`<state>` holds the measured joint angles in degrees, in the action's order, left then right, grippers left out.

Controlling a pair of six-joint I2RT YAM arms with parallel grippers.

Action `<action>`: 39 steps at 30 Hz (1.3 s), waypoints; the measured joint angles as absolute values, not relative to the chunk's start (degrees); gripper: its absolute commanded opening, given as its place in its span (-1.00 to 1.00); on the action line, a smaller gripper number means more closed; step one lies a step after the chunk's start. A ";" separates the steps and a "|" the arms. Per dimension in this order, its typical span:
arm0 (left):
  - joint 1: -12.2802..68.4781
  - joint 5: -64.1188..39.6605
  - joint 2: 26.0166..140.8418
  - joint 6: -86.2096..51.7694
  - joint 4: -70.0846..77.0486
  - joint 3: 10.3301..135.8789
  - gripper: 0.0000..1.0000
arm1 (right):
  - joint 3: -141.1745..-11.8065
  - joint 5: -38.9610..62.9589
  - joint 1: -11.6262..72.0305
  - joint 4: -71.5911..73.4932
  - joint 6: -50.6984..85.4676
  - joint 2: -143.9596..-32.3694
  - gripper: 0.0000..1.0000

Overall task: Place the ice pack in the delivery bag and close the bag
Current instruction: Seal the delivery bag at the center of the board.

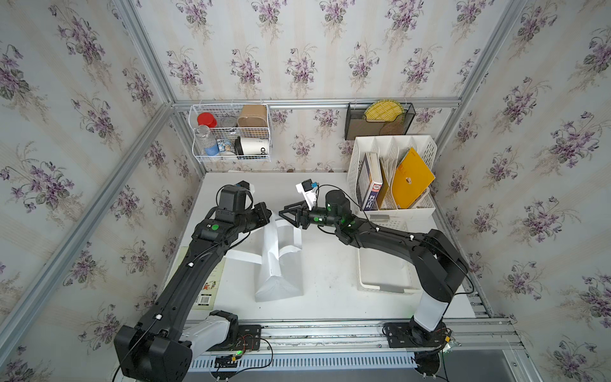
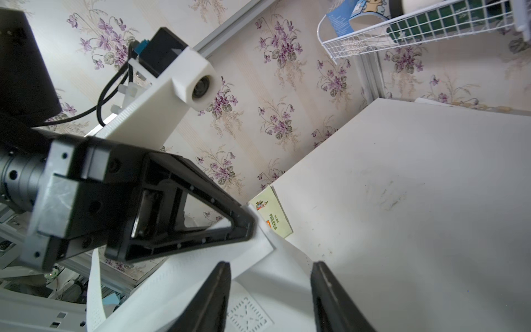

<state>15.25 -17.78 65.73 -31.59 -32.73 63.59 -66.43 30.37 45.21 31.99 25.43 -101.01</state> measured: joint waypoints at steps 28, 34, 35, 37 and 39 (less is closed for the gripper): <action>19.25 -28.49 74.24 -23.22 -29.67 70.37 -1.00 | -50.96 23.31 47.94 25.50 25.74 -88.07 0.40; 20.97 -24.80 75.99 -20.58 -31.33 72.36 -1.00 | -50.46 21.96 47.94 26.17 27.16 -87.88 0.42; 21.02 -24.58 76.27 -20.43 -31.48 72.55 -0.98 | -50.46 21.56 47.94 26.30 27.44 -87.88 0.42; 21.02 -23.53 76.58 -20.25 -31.51 72.69 -0.78 | -50.46 21.41 47.94 26.30 27.73 -87.90 0.41; 21.02 -22.96 76.69 -20.21 -31.59 72.69 -0.61 | -50.68 20.05 47.94 26.13 28.32 -88.12 0.39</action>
<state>21.02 -22.96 76.69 -20.21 -31.59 72.69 -50.68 20.05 47.94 26.13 28.32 -88.12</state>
